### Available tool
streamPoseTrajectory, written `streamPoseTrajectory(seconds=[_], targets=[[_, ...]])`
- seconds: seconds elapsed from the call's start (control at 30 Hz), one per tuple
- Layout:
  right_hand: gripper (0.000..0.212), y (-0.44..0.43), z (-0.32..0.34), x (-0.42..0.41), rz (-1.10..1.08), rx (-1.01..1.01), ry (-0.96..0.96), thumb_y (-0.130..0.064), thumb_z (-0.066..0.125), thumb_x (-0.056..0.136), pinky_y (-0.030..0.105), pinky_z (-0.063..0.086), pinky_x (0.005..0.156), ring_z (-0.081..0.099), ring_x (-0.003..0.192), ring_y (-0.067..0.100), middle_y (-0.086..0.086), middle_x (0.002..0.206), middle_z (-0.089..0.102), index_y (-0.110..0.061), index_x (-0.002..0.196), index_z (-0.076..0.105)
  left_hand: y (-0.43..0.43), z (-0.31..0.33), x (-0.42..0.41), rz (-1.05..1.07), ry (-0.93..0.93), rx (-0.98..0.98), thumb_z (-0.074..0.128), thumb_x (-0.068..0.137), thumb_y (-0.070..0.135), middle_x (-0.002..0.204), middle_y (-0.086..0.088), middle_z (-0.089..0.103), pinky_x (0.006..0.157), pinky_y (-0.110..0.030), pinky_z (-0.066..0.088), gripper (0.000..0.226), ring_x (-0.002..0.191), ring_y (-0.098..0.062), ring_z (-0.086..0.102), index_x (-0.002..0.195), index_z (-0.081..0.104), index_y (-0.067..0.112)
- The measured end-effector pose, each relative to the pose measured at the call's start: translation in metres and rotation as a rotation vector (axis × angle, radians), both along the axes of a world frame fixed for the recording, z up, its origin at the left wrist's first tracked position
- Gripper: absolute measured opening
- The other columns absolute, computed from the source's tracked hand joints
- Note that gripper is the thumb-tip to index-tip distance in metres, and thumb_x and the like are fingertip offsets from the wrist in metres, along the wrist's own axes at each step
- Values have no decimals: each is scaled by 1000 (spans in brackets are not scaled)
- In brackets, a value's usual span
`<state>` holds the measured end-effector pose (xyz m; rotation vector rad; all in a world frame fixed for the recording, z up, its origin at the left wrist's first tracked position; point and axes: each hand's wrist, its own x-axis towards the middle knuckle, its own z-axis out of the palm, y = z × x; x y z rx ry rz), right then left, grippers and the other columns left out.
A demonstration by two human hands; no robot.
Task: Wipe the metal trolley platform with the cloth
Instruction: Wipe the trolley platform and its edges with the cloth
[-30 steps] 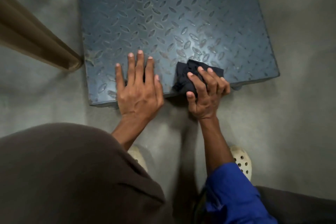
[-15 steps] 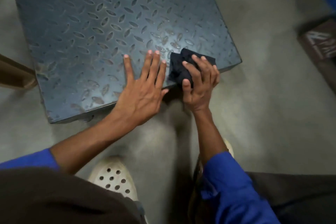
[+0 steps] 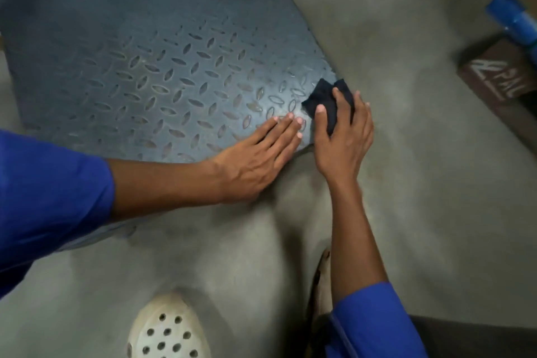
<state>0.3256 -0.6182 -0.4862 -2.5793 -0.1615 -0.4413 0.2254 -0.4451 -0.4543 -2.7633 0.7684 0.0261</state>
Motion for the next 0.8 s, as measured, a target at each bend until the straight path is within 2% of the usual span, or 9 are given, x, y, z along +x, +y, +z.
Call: streamPoseTrajectory(seconds=[0.1,0.23,0.3,0.43,0.5,0.57,0.63,0.73,0.8], targets=[[57,1,23,34,46,-84,245,-59,38,104,47,33,113,47,136,34,10,151,50,-42,159,34,-15,2,14,27,2,14,-1,84,9,163,-43,-15,128,-60,2,78,155,-56,-12,155,-15,-17],[59,29,43,79,123,-208,490,-60,28,105,52,31,116,42,144,38,12,163,36,-49,162,13,-41,-9,34,53,-85,-16,-6,91,16,163,-44,3,127,-60,11,74,155,-58,3,156,-6,-19],[59,48,49,99,155,-185,535,-57,26,106,51,31,118,40,146,40,13,166,33,-48,162,12,-47,-10,39,80,-105,-35,-9,90,17,164,-44,5,127,-60,14,76,155,-57,6,157,-4,-18],[62,54,53,105,198,-152,476,-56,28,108,48,35,115,42,145,37,9,166,33,-36,165,15,-46,-9,38,84,-111,-72,-8,88,16,164,-44,6,127,-60,14,77,155,-57,6,157,-2,-18],[67,42,48,87,162,-66,348,-57,39,105,42,41,107,50,135,37,12,160,35,-20,160,27,-45,-9,37,76,-110,-64,-5,90,17,163,-44,10,127,-61,14,76,154,-58,8,158,1,-17],[50,32,41,74,107,109,177,-46,51,98,36,40,98,54,117,39,17,134,41,-7,129,49,-45,-8,37,72,-108,-69,-2,91,17,162,-44,11,126,-62,14,75,154,-59,9,158,3,-17],[36,25,41,70,125,97,176,-41,54,92,35,37,98,50,114,36,14,118,48,-8,107,56,-46,-6,36,76,-103,-72,-4,90,16,163,-45,8,126,-61,13,75,154,-59,7,157,2,-17],[33,8,46,65,158,57,238,-49,61,92,29,42,94,59,113,24,5,114,60,-22,107,72,-45,-5,36,94,-89,-82,-7,89,16,164,-44,3,127,-60,12,76,155,-57,3,158,-1,-17],[37,-6,47,50,175,85,247,-55,60,95,26,44,93,60,115,13,-3,125,58,-35,123,72,-45,-6,35,93,-77,-74,-10,88,16,164,-44,0,127,-60,11,77,156,-56,0,157,-3,-17]])
